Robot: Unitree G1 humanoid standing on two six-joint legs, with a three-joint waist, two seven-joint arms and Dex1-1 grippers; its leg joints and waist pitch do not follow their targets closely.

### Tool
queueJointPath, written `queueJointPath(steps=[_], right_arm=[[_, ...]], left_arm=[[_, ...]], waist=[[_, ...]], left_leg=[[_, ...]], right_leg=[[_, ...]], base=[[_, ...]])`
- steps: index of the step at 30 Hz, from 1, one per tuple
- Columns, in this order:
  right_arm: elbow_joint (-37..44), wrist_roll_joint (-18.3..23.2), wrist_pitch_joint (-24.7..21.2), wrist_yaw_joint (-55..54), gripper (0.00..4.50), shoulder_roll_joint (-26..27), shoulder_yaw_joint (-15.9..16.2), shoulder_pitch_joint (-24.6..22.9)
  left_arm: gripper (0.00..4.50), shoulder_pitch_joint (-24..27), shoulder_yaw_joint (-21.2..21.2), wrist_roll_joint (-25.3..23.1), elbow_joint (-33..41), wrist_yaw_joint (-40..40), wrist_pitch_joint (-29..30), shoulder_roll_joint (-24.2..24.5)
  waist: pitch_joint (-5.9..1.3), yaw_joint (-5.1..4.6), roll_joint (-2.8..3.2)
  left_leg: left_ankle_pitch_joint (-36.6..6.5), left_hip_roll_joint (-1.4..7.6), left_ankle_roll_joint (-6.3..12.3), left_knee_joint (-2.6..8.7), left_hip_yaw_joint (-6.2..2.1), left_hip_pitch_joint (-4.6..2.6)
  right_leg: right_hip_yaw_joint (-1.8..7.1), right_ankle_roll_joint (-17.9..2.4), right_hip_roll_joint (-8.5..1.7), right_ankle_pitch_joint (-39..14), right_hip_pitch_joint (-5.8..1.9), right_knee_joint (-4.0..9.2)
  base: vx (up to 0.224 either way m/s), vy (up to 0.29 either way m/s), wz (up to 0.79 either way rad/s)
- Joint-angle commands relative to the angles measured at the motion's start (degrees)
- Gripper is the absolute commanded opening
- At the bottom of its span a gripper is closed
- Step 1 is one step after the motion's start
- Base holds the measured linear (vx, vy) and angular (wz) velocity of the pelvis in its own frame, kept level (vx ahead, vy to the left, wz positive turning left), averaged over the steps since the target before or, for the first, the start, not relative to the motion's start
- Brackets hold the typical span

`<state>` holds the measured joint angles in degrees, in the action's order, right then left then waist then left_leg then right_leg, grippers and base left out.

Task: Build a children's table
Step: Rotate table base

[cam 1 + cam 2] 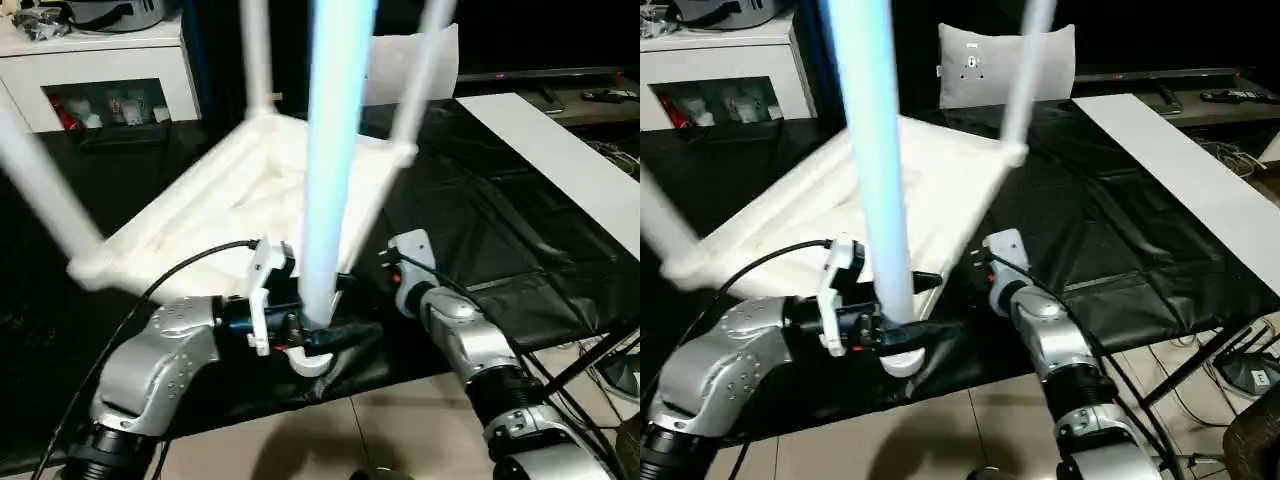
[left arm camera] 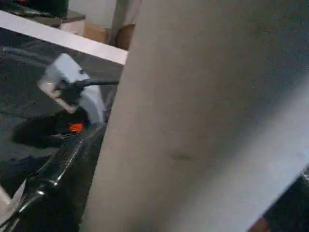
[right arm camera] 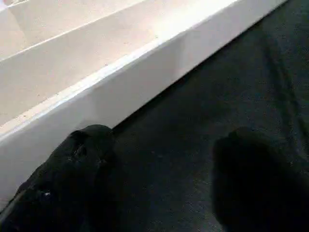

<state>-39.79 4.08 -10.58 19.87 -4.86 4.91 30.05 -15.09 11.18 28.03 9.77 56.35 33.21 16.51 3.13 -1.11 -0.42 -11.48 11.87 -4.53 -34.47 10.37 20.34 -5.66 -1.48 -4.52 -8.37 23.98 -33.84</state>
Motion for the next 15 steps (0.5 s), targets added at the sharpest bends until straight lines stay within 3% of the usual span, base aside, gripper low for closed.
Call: queueJointPath(steps=[1,2,5,7,9,12,15], right_arm=[[-0.67,-0.31,1.25,2.19,4.50,1.94,2.40,1.04],[-0.72,-0.49,1.46,2.09,4.50,1.92,2.49,0.78],[-0.89,-0.71,1.77,1.94,4.50,1.91,2.41,0.56],[-1.04,-0.89,2.14,1.29,4.50,1.81,1.95,0.38],[-1.23,-1.04,2.39,0.85,4.50,1.62,1.58,0.37],[-1.25,-0.70,2.31,-0.35,4.50,-0.05,-0.06,0.02],[-0.66,-0.54,2.17,-0.39,4.50,-0.73,-1.05,-0.54]], left_arm=[[4.46,-2.60,3.93,-0.94,-0.43,-0.48,-1.33,-2.75],[4.46,-3.60,4.25,-1.53,-1.78,-0.99,-2.22,-4.04],[4.46,-5.23,4.24,-2.68,-4.14,-2.29,-3.90,-6.08],[4.46,-7.44,3.48,-4.83,-7.85,-5.01,-7.16,-8.25],[4.46,-8.69,2.82,-6.41,-10.17,-7.13,-9.66,-9.20],[4.46,-11.68,0.86,-11.70,-16.04,-13.88,-16.23,-9.50],[4.46,-12.09,0.55,-12.72,-17.16,-14.97,-16.86,-9.08]], waist=[[-3.68,0.31,-0.10],[-3.57,0.30,0.12],[-3.65,0.20,-0.01],[-3.59,0.07,-0.14],[-3.74,0.15,-0.28],[-3.94,0.27,-0.24],[-3.96,0.26,-0.34]], left_leg=[[-12.49,0.91,1.15,3.89,-0.22,0.11],[-13.29,0.86,1.05,3.94,-0.21,0.04],[-14.26,0.74,0.86,3.93,-0.39,0.23],[-14.58,0.52,1.20,3.70,-0.23,0.15],[-13.54,0.50,1.27,3.70,-0.42,0.56],[-12.31,0.49,1.97,3.58,-0.43,0.44],[-12.63,0.48,1.98,3.51,-0.45,0.47]], right_leg=[[2.83,-7.88,-2.89,-22.33,-3.20,4.33],[2.73,-7.76,-2.81,-22.98,-3.14,4.54],[2.70,-7.07,-2.96,-24.22,-3.48,4.62],[2.56,-6.04,-2.80,-26.14,-3.25,5.19],[2.51,-5.21,-3.00,-26.93,-3.63,5.12],[2.45,-4.97,-2.78,-25.35,-3.47,5.13],[2.35,-5.04,-2.88,-25.88,-3.53,5.04]], base=[[0.000,0.000,0.00],[0.000,0.000,0.00],[0.000,0.000,0.00],[0.000,0.000,0.00],[0.000,0.000,0.00],[0.000,0.000,0.00],[0.000,0.000,0.00]])
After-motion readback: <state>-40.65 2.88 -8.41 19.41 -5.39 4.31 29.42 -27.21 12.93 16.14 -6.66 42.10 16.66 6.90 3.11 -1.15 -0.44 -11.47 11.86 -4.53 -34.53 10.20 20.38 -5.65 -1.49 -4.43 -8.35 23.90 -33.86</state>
